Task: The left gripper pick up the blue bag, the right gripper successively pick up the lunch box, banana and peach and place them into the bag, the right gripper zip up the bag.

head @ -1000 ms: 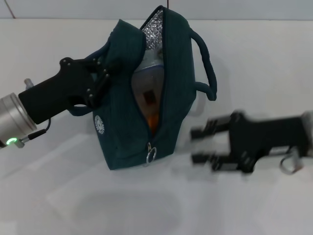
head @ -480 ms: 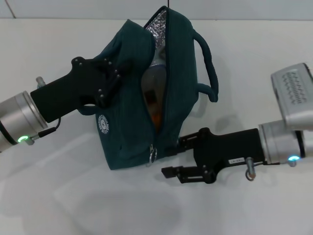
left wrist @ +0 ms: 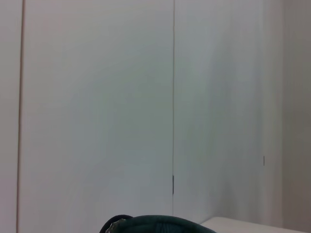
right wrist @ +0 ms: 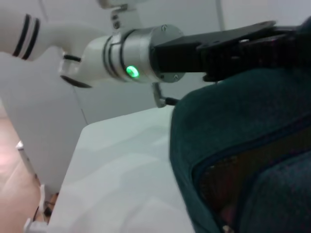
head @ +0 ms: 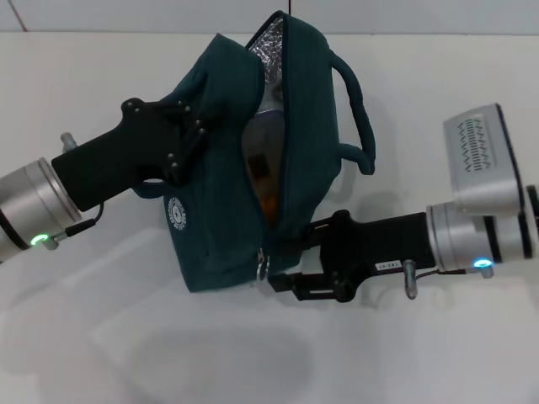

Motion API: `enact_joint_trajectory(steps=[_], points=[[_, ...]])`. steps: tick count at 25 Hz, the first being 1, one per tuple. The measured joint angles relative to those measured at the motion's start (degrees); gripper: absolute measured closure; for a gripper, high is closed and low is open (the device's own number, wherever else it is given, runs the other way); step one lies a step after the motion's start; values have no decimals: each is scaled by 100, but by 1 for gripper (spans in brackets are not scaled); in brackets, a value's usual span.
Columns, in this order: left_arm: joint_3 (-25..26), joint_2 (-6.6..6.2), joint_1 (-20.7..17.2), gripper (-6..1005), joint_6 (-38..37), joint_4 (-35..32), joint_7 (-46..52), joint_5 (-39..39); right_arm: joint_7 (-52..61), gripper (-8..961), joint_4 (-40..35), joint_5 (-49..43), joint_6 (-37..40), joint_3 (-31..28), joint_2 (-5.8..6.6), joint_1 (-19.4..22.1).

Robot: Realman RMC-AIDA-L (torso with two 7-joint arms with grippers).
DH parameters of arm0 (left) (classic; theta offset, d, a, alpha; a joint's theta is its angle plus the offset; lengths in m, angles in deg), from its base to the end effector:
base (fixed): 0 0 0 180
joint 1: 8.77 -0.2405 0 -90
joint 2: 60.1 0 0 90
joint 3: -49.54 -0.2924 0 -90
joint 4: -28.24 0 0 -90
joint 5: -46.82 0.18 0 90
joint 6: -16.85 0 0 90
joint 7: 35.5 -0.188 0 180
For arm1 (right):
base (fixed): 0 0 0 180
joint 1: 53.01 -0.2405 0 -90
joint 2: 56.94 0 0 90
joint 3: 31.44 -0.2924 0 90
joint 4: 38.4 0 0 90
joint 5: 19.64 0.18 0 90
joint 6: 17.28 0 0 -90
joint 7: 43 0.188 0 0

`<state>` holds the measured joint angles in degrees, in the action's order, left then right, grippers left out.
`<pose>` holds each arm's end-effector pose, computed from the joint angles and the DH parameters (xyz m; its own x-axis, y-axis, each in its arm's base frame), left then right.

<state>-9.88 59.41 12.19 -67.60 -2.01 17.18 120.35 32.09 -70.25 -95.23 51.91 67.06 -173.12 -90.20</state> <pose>-0.2406 0.3242 -0.0446 0.6721 -0.0093 0.7404 0.4033 -0.8339 -0.3767 0.1897 0.3202 -0.1441 0.9151 -0.1872 -0.3570 -0.1891 -0.9815 0.0301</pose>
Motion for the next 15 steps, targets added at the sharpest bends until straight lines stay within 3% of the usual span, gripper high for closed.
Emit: enact_joint_trajectory(steps=[15], points=[[0, 13, 92, 956, 173, 152, -200, -6, 244, 536, -147, 458, -565, 1203, -1, -640]])
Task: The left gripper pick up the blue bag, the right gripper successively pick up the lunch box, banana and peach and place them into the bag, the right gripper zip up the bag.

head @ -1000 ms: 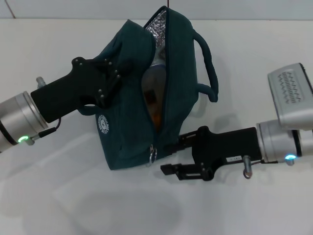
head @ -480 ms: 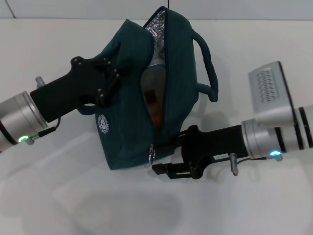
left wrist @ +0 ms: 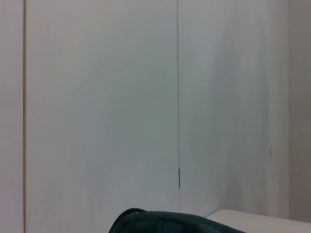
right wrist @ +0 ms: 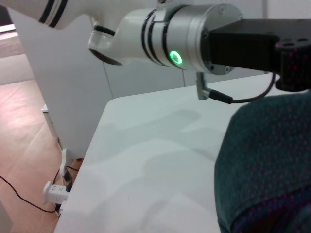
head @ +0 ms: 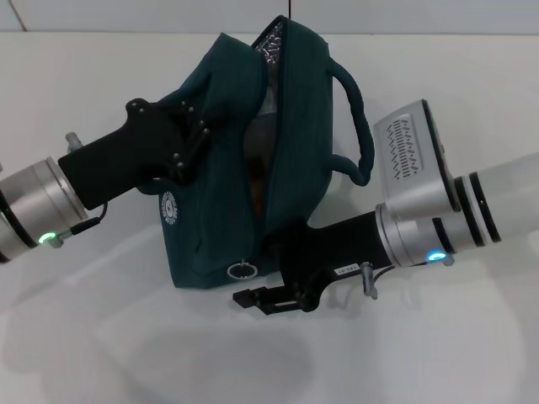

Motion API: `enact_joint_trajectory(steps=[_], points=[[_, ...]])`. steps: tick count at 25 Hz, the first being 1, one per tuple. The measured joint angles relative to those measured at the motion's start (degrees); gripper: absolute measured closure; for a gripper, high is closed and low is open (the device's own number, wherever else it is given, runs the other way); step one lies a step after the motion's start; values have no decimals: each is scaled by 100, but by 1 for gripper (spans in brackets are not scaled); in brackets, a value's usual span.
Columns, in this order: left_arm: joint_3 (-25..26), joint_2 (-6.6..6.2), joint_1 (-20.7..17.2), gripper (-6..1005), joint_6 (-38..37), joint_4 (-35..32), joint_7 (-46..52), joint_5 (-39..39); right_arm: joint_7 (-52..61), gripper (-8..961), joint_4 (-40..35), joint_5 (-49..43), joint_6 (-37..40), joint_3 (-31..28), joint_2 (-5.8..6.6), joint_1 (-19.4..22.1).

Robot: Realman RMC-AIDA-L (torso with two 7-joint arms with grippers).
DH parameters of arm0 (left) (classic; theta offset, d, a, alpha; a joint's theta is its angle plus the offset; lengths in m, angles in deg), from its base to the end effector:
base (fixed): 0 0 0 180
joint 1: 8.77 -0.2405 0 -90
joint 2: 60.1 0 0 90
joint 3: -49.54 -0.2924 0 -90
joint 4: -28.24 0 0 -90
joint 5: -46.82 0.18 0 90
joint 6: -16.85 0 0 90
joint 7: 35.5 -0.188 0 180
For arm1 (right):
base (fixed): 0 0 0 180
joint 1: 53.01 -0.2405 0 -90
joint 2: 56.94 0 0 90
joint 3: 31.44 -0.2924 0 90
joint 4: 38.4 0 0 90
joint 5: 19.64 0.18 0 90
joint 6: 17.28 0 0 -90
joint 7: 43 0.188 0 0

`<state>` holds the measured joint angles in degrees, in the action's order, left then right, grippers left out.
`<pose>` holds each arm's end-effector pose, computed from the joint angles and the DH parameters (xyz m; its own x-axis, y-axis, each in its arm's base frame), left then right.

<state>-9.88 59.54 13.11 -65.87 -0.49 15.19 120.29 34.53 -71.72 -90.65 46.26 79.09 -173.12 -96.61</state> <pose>-0.2423 0.3294 -0.0498 0.6893 -0.0135 0.7243 0.4019 -0.8247 -0.3979 0.1601 0.3219 -0.1662 0.9568 -0.0929 -0.2756 -0.0764 -0.9946 0.0699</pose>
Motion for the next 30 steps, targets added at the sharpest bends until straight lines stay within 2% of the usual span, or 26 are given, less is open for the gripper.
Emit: enact_joint_trajectory(steps=[8, 11, 22, 30], points=[[10, -2, 0, 955, 2, 70, -18, -11, 0, 551, -1, 139, 1, -72, 0, 141], [10, -2, -1, 955, -15, 93, 2, -15, -32, 766, 42, 141, 26, -191, 10, 194], [12, 5, -37, 955, -60, 160, -10, -26, -10, 942, 60, 145, 231, -352, 38, 389], [9, 7, -52, 955, -69, 157, -14, -26, -18, 923, -45, 114, 238, -294, 19, 590]])
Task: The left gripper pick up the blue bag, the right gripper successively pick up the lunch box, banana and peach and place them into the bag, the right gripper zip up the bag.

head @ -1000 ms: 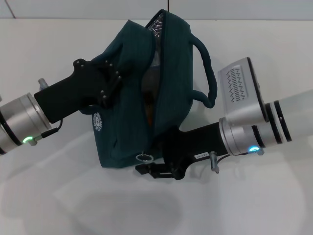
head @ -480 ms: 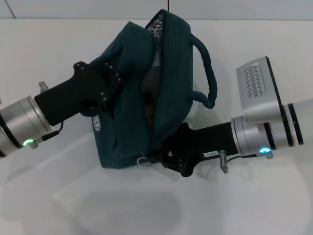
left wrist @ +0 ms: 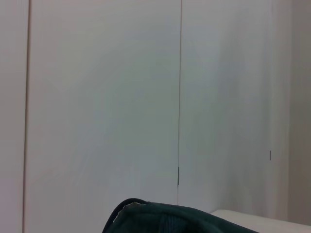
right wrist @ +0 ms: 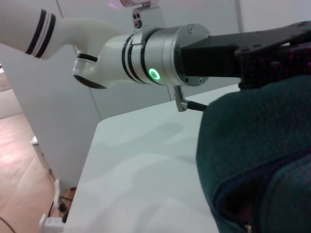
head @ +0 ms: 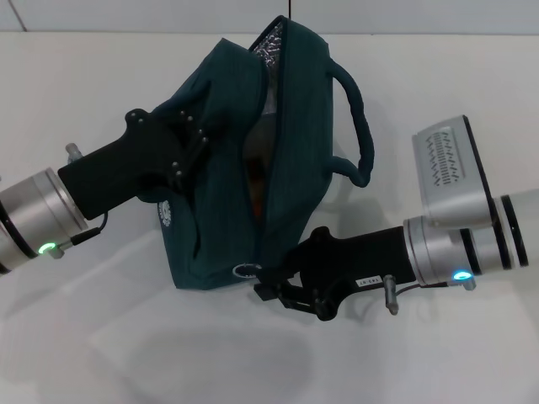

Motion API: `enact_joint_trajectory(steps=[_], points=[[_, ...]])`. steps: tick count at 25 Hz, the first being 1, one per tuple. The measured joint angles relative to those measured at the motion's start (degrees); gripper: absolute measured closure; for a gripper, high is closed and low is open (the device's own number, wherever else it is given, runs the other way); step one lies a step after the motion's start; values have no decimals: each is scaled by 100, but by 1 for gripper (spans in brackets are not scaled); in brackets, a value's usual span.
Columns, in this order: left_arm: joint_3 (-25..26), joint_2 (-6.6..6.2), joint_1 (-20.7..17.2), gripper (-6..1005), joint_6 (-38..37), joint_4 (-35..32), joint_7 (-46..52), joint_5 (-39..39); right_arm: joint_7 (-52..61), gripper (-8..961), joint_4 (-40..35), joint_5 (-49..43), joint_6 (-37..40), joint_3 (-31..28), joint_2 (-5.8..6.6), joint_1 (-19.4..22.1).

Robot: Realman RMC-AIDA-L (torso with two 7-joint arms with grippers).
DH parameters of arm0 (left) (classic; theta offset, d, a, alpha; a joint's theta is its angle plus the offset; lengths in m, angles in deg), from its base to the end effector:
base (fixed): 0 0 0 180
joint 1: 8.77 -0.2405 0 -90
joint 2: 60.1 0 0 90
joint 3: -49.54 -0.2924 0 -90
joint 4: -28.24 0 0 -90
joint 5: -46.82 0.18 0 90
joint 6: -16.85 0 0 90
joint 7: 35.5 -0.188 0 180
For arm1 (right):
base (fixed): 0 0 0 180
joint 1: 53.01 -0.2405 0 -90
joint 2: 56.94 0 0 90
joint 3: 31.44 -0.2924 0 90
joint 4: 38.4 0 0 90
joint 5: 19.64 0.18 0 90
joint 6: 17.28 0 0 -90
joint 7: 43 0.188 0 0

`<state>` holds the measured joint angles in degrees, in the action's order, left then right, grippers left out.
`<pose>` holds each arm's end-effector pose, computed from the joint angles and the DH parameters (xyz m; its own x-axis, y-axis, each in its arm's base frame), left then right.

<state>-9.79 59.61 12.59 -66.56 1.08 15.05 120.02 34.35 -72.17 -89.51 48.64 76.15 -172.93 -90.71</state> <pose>-0.2466 0.3237 -0.0526 0.6758 0.0103 0.7370 0.4258 -0.8216 -0.3790 0.1810 0.3094 -0.1569 0.9207 -0.1990 -0.3357 -0.1852 -0.9800 0.0729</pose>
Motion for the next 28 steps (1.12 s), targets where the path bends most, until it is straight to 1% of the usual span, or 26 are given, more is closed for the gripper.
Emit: enact_joint_trajectory(steps=[3, 14, 20, 28], points=[[-7, 0, 7, 955, 0, -1, -1, 1, -12, 903, -17, 17, -25, -37, -1, 80], [-29, 0, 35, 954, 0, -1, -1, 2, -51, 608, -43, 27, -207, -111, -2, 103], [-12, 0, 46, 954, 0, -1, -1, 2, -54, 615, -97, 26, -541, -86, -18, 53], [-8, -7, 64, 954, 0, 0, -6, -32, -19, 616, -103, 23, -507, 223, -20, -65]])
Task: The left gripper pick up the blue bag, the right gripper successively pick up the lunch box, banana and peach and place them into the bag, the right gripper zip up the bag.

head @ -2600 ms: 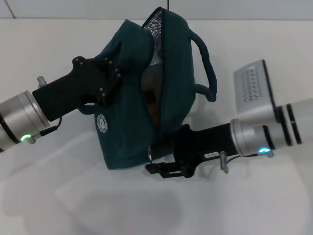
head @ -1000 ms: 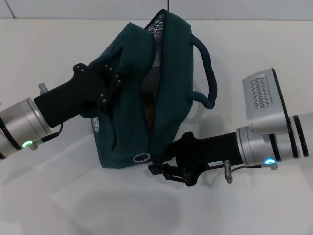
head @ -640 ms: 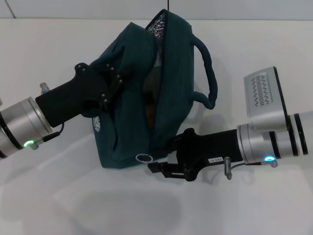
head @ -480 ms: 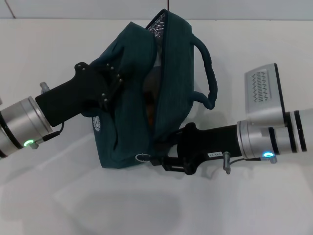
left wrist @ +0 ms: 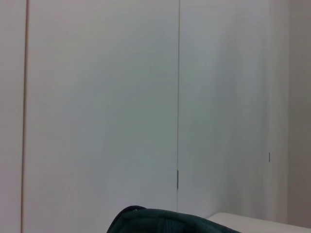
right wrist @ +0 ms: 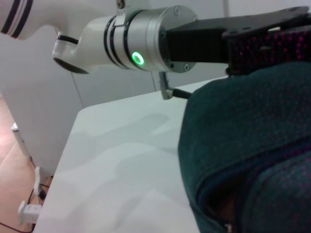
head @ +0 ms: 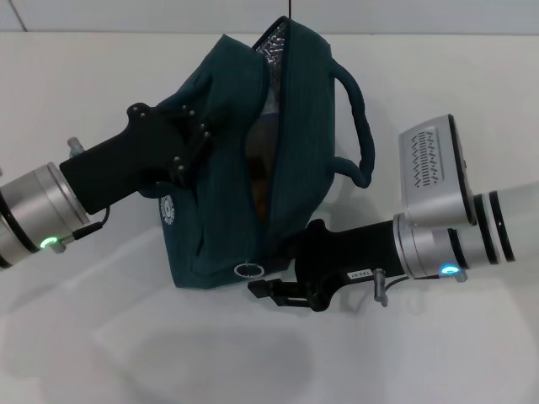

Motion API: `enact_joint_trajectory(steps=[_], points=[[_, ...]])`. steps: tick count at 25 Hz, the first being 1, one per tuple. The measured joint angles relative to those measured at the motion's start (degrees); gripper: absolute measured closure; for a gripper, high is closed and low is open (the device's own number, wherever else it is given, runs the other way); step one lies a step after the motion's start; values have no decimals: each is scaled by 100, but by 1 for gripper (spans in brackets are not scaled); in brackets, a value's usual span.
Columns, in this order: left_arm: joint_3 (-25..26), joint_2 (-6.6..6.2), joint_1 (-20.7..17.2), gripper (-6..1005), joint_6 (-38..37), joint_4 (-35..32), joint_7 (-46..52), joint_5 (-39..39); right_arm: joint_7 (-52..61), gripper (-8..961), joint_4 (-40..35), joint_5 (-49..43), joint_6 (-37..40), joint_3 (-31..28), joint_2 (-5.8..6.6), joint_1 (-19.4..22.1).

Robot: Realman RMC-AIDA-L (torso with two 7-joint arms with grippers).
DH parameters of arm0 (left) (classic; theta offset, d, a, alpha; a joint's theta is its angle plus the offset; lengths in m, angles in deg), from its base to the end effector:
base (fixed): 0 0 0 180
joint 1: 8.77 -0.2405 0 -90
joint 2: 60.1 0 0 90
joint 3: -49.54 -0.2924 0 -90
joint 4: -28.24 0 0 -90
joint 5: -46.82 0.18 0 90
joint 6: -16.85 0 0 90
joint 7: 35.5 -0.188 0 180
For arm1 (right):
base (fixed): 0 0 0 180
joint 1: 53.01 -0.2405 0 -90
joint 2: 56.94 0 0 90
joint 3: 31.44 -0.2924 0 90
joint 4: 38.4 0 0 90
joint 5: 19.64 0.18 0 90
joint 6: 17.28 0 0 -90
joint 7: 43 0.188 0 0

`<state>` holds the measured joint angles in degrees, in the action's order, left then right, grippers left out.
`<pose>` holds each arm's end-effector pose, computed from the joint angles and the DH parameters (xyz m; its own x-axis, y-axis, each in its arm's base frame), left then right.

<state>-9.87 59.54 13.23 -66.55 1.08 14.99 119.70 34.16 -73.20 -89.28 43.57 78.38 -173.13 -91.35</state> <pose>-0.2429 0.3270 -0.0516 0.6747 0.0001 0.7381 0.4174 -0.8248 -0.3814 0.1805 0.3184 -0.1640 0.9372 -0.1661 -0.3067 -0.1696 -0.9854 0.0152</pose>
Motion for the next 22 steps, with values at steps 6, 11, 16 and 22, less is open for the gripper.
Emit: enact_joint_trajectory(steps=[6, 11, 16, 22], points=[[-9, -3, -2, 954, 0, 0, -5, -5, 3, 625, -1, 20, -57, 103, 1, -25], [-41, -3, 16, 954, 0, -1, -12, 22, -9, 639, -1, 354, -341, 511, 0, -95], [-41, 2, 4, 953, -6, -1, -12, 2, -34, 651, -18, 475, -456, 606, 1, -122], [-4, 7, -17, 953, -6, 5, -12, -39, -204, 802, -73, 522, -409, 604, 1, -44]])
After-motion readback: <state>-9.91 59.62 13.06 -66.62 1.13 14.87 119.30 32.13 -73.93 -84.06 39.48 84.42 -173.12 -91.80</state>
